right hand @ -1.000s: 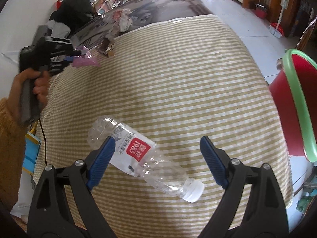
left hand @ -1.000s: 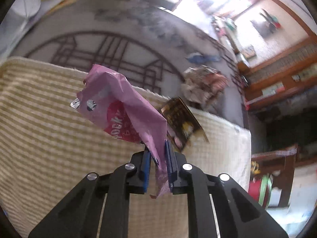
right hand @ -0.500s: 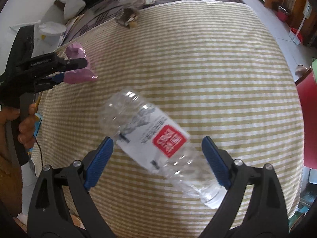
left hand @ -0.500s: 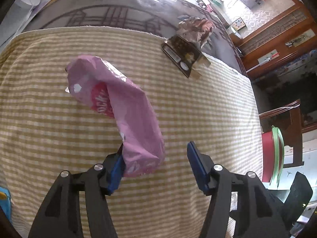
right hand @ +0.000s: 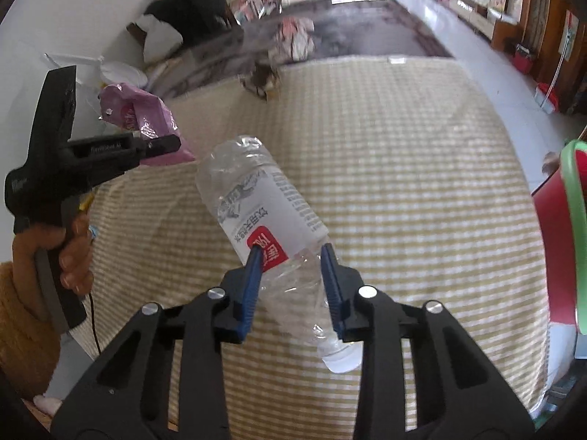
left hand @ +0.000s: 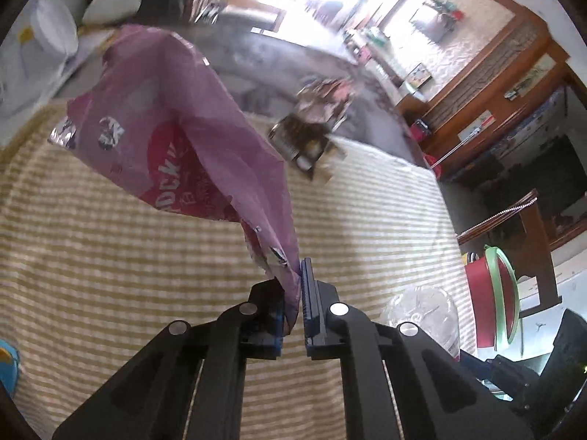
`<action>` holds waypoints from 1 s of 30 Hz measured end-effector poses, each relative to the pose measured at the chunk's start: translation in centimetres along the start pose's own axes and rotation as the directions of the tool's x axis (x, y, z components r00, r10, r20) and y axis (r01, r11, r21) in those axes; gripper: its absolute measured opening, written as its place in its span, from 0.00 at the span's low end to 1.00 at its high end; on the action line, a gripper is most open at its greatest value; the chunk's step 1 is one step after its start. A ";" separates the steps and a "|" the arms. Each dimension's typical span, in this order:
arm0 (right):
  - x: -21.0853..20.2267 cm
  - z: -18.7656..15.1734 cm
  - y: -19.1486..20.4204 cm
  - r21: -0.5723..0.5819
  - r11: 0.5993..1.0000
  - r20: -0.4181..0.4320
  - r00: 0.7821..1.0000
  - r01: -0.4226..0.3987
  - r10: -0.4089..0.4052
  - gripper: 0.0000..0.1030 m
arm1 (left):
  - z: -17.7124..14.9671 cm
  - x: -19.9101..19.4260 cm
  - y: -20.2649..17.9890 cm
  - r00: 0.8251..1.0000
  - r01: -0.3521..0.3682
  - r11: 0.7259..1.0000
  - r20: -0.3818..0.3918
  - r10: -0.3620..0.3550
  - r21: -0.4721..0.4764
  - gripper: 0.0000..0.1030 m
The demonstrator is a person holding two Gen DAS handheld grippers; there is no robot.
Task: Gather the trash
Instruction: 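Carry the pink bag and plastic bottle over the red bin with both tools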
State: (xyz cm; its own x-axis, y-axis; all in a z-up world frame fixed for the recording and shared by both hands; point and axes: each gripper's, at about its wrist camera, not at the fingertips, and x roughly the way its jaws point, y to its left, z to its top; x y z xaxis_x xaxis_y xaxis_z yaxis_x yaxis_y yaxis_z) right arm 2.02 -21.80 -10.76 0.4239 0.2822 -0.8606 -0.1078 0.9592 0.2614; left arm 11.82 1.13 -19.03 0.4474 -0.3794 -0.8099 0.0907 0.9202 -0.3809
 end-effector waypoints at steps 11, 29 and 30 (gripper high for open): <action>-1.1 -0.1 -0.4 0.029 1.000 0.039 0.999 -0.009 0.008 0.31 | 0.0 -1.3 -0.7 1.000 0.005 1.000 0.008 -0.005 0.016 0.04; -6.0 0.7 -1.8 0.122 0.991 0.202 0.976 0.057 -0.081 0.31 | -1.0 -3.1 -3.3 0.997 -0.052 0.994 0.067 0.046 0.097 0.05; -6.2 0.7 -1.9 0.121 0.991 0.207 0.975 0.059 -0.083 0.31 | -1.0 -3.2 -3.4 0.997 -0.050 0.994 0.067 0.044 0.097 0.05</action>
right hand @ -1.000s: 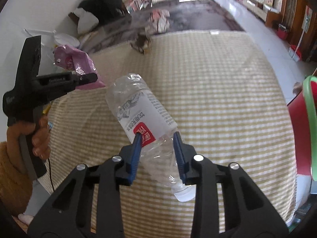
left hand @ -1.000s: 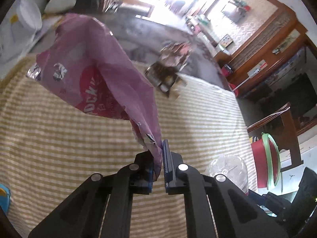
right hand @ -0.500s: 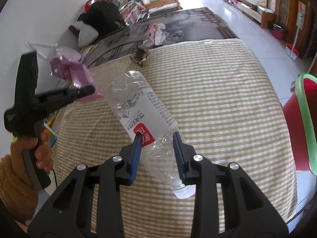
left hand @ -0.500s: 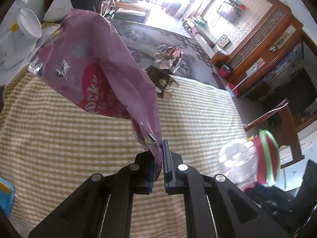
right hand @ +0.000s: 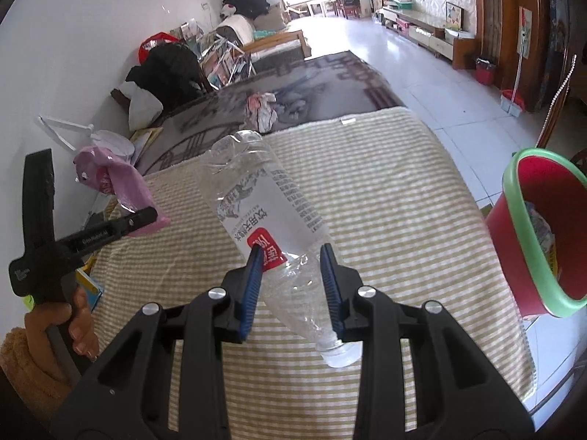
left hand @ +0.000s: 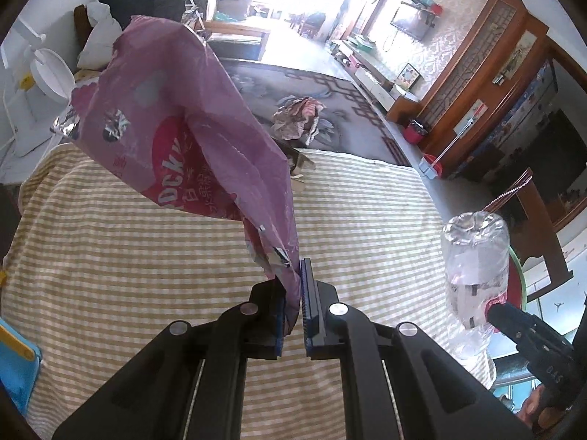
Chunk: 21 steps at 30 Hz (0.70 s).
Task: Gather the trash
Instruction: 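Carry the pink bag and plastic bottle over the red bin with both tools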
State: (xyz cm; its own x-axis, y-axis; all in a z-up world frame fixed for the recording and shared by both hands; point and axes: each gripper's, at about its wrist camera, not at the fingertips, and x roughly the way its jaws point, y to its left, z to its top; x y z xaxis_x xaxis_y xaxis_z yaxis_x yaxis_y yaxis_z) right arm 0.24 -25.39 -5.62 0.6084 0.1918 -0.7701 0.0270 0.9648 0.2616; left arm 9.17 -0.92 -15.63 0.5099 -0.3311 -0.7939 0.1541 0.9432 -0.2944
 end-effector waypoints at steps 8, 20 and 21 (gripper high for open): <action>-3.2 0.8 0.1 -0.026 0.999 0.092 0.996 0.024 -0.021 0.31 | -0.1 -2.3 -2.7 0.999 0.022 0.998 0.045 -0.025 0.054 0.05; -5.2 1.0 -2.1 -0.050 0.999 0.125 0.992 0.001 0.005 0.31 | -0.6 -3.5 -6.7 0.996 -0.038 0.996 0.085 0.031 0.084 0.05; -5.3 1.0 -2.4 -0.049 0.999 0.124 0.992 -0.006 0.012 0.31 | -0.6 -3.6 -7.1 0.995 -0.047 0.996 0.088 0.040 0.082 0.05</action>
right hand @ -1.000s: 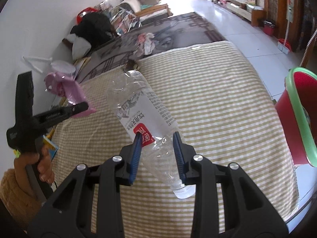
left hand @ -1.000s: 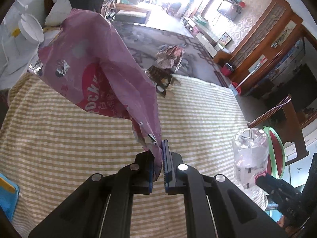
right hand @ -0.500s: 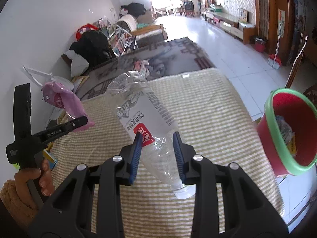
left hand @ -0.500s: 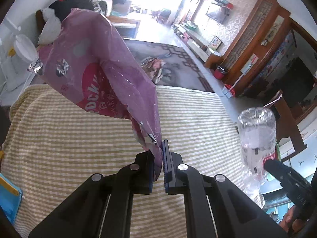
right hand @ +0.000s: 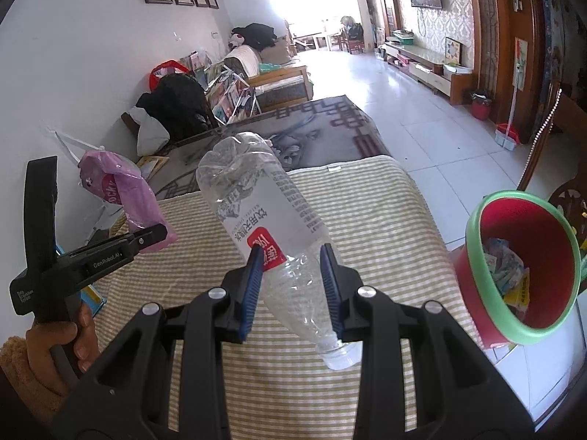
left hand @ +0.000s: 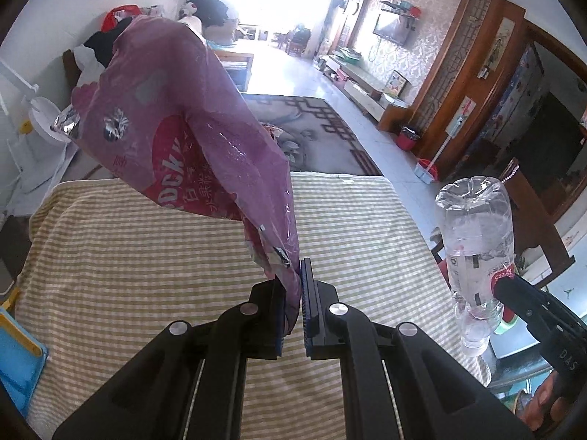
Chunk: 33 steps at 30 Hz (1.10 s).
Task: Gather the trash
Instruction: 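Carry the pink bag and plastic bottle over the red bin with both tools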
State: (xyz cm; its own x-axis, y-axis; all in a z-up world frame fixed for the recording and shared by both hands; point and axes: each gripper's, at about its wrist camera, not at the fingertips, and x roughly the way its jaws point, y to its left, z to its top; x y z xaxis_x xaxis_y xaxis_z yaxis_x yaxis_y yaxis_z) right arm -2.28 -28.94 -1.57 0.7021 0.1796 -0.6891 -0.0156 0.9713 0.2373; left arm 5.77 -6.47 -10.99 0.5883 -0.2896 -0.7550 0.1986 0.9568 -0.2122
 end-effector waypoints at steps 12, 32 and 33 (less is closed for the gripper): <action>-0.7 1.1 -4.9 0.006 0.996 0.002 0.996 -0.092 0.092 0.31 | -0.4 -0.9 -5.7 0.997 -0.073 0.997 0.039 0.073 0.015 0.05; -0.2 1.9 -10.3 0.001 0.991 -0.054 0.990 -0.133 0.132 0.31 | -0.5 0.1 -12.1 0.994 -0.110 0.994 0.030 0.109 0.029 0.05; 0.4 1.7 -10.6 0.004 0.991 -0.078 0.988 -0.132 0.132 0.31 | -0.6 0.2 -12.0 0.994 -0.112 0.993 0.024 0.111 0.023 0.05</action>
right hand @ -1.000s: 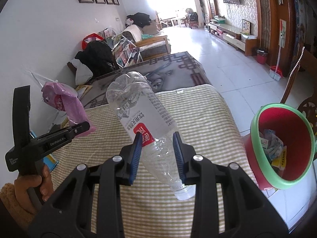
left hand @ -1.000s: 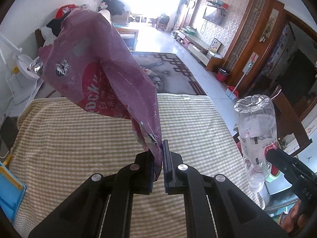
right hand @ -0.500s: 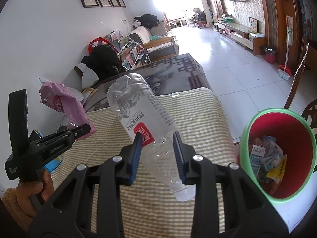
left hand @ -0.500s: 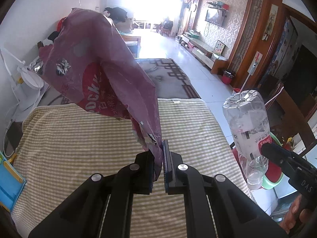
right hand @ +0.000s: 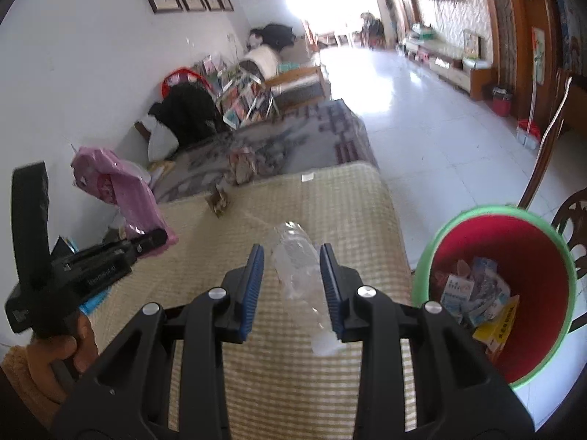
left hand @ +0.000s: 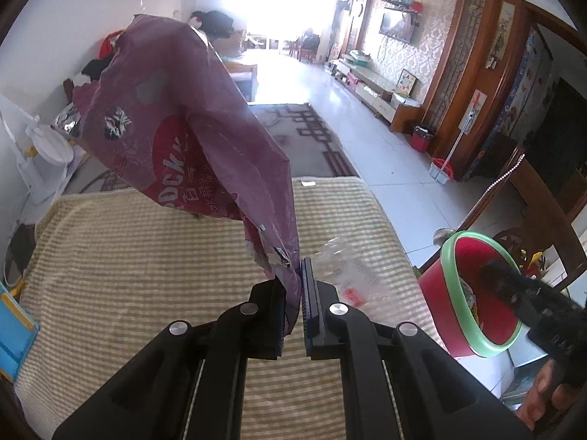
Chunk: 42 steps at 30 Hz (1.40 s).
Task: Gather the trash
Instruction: 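Carry the pink bag and plastic bottle over the red bin with both tools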
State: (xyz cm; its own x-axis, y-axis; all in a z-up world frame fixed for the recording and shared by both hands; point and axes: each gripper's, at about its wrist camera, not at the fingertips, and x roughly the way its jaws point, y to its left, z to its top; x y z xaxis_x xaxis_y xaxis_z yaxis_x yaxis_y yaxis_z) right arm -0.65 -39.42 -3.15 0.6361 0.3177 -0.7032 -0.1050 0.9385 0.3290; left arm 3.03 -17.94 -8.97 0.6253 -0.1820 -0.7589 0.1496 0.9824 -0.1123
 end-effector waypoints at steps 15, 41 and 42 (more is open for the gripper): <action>13.9 -0.8 0.6 -0.057 0.998 -0.285 0.958 0.010 -0.026 0.74 | -1.4 0.8 2.8 0.996 -0.057 0.996 -0.069 0.052 -0.072 0.05; 5.0 3.4 -1.3 0.010 0.999 -0.077 0.996 -0.043 0.044 0.44 | 1.4 2.5 0.2 0.996 -0.056 0.998 -0.076 0.055 -0.008 0.05; 4.1 3.6 -1.6 0.010 0.999 -0.056 0.998 -0.042 0.042 0.44 | 1.5 2.6 -0.6 0.996 -0.048 0.999 -0.074 0.048 0.003 0.05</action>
State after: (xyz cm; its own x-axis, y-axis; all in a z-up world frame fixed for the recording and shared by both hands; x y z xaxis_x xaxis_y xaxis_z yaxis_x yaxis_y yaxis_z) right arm 4.89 -40.14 -4.24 0.5875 0.3642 -0.7227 -0.1235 0.9229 0.3647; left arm 5.77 -19.09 -9.92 0.5734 -0.1313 -0.8087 0.1220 0.9898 -0.0741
